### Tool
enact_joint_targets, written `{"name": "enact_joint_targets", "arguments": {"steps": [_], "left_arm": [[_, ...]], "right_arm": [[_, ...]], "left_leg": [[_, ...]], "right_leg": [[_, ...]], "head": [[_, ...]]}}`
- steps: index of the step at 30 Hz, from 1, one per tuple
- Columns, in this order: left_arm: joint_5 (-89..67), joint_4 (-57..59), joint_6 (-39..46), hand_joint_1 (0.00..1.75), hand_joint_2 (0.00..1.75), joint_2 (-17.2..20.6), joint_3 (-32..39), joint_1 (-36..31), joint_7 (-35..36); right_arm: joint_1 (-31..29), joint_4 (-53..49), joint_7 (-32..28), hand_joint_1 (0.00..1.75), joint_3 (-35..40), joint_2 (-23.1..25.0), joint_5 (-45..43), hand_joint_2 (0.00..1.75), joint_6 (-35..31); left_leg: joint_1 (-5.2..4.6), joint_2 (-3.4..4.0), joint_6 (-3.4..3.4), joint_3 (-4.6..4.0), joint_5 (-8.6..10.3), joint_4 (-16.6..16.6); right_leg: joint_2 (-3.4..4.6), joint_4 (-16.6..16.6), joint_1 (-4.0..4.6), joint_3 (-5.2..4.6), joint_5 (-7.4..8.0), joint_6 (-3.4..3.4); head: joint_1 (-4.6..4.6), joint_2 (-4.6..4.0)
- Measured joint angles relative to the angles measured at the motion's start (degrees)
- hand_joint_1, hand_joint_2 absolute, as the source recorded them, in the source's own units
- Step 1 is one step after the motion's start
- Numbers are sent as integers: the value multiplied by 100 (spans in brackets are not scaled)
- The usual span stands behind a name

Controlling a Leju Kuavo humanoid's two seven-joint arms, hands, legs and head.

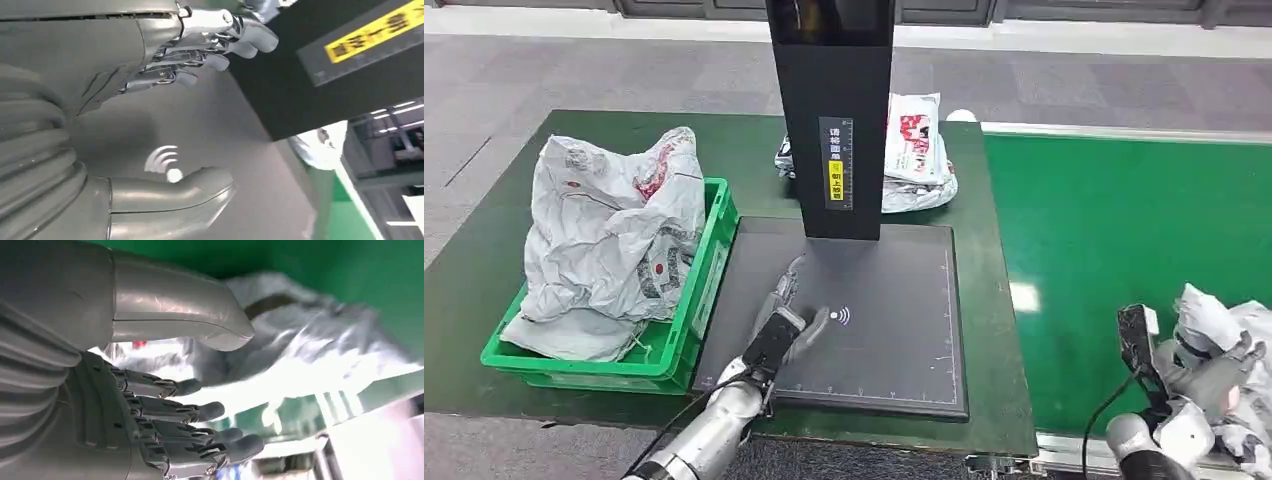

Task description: Moved the parcel from conveyor to table for the left to box.

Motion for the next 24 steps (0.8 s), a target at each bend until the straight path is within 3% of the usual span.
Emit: {"name": "enact_joint_targets", "arguments": {"steps": [4,7,14,19,24], "left_arm": [[-2,-175,33,0,175,63,74,273,24],[-26,-299,33,0,175,94,157,413,39],[-24,-542,35,0,175,122,321,596,70],[-24,-634,35,0,175,133,385,669,70],[-33,-701,31,0,175,138,437,713,98]], "right_arm": [[-347,400,846,0,0,-201,1005,175,33],[-629,690,1072,0,0,-408,1356,175,347],[-1109,1149,1223,0,0,-638,1625,175,973],[-1271,1304,1238,0,0,-660,1627,175,1079],[-1417,1490,854,0,0,-653,1359,175,1689]], "left_leg": [[-3,0,2,1,0,0],[-3,-1,3,1,1,0],[-3,1,4,4,1,0],[-2,-1,3,3,2,0],[-2,0,3,3,2,0]], "right_leg": [[-1,0,-6,-1,2,3],[-2,0,-6,1,3,5],[0,0,-5,1,6,9],[-1,0,-2,1,6,9],[0,0,-1,2,6,9]], "head": [[0,0],[0,0],[-2,0],[0,0],[0,0]]}}
